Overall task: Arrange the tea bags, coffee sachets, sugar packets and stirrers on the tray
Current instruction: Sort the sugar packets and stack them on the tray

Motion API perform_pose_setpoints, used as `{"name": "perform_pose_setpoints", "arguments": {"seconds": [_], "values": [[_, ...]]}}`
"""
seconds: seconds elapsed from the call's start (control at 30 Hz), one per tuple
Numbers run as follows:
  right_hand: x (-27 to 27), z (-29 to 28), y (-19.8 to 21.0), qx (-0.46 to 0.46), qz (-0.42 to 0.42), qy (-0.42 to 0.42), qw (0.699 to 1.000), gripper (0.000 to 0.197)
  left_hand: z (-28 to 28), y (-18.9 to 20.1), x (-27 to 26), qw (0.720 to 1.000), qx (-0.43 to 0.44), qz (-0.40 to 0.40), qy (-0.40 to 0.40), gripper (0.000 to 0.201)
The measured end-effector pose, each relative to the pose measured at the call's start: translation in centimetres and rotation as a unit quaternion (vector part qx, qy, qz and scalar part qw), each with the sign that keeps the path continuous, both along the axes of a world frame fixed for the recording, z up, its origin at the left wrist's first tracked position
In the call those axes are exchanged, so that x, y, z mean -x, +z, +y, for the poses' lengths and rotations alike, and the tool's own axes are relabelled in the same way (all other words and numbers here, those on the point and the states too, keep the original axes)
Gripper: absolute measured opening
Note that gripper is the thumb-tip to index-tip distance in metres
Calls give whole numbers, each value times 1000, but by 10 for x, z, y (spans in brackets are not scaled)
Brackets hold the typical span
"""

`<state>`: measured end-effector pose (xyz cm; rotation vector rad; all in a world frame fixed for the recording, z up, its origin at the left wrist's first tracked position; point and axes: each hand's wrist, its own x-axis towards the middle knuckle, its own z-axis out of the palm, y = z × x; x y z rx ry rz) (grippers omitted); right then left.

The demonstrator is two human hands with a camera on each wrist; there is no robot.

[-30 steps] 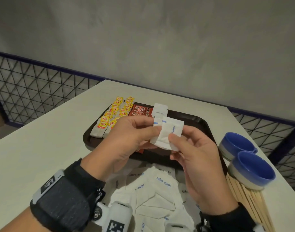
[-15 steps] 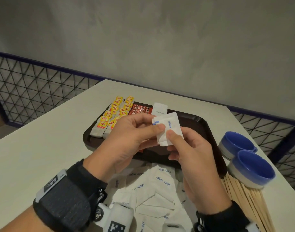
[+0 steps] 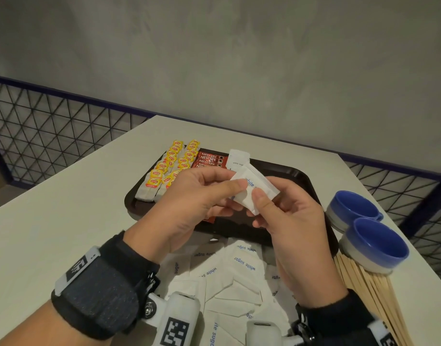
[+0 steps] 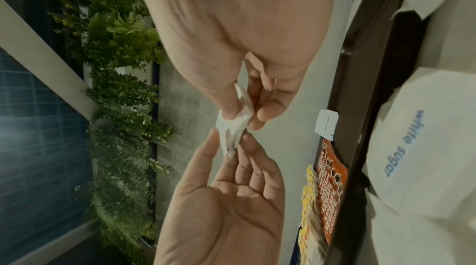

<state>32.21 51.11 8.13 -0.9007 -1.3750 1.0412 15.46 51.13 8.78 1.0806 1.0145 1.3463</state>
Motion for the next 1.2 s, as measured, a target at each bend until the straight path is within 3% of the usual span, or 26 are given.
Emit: {"name": "perform_pose_setpoints", "arguments": {"seconds": [0.13, 0.4, 0.6, 0.73, 1.07, 1.2], "values": [[0, 0, -1, 14, 10, 4, 1000, 23, 1, -1, 0, 1000, -1, 3, 10, 22], [-3, 2, -3, 64, 72, 0, 995, 19, 1, -2, -1, 1000, -7, 0, 1, 31], [-2, 0, -1, 74, 94, 3, 993, 27, 1, -2, 0, 1000, -16, 2, 7, 32], [-2, 3, -4, 101, 82, 13, 991, 20, 2, -3, 3, 999, -24, 6, 21, 32], [-2, -1, 1, 64, 14, -14, 998, 17, 3, -2, 3, 1000, -20, 16, 14, 29], [-2, -5, 5, 105, 3, 6, 994, 15, 3, 0, 3, 997, -23, 16, 66, 20]]}}
